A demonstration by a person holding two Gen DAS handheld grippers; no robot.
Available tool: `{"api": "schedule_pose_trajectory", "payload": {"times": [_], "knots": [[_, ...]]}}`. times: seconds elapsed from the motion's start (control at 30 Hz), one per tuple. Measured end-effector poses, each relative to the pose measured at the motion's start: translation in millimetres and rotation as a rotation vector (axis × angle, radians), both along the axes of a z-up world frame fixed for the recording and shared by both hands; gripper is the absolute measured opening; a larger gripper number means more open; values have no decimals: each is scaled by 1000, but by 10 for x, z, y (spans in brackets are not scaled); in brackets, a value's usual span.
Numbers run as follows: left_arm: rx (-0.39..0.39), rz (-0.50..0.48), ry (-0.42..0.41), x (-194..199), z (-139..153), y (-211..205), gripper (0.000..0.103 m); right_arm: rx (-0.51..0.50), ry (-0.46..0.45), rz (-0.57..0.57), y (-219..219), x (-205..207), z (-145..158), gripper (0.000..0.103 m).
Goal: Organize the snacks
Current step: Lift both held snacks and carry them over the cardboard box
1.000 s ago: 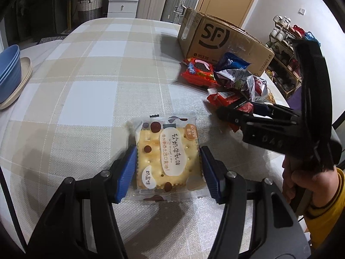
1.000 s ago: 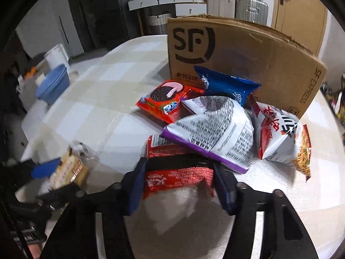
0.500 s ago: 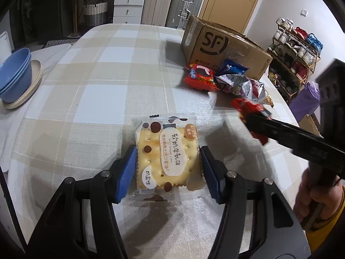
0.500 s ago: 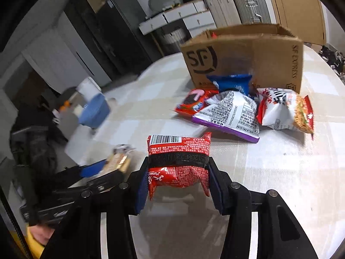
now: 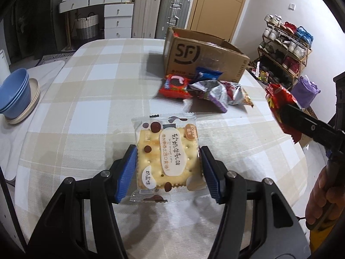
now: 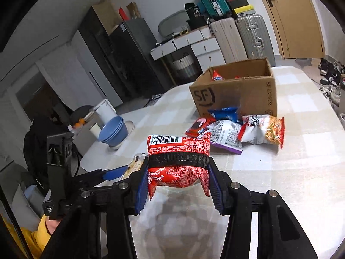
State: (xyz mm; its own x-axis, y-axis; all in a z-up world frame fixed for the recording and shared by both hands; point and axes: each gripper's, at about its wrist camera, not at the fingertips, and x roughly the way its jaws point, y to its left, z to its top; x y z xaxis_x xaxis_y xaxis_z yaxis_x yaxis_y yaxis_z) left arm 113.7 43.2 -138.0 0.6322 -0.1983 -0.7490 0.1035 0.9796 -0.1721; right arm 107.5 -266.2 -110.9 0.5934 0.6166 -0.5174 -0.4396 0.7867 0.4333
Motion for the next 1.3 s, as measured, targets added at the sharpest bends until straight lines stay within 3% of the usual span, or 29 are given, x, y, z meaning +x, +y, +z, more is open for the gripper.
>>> {"api": "schedule_pose_trajectory", "payload": {"times": [0.63,1.07,1.3], "knots": [[-59,-21,-38,-12,302,-67,56,36,-43,-93,-404,-120,91,49],[-118,-30,-116,502,795,64,56,14,-182,-90,-472,252,782,49],[-94,-40,-183,993,1181,-47,56,-9,-233,-51,-353,677,1236,49]]}}
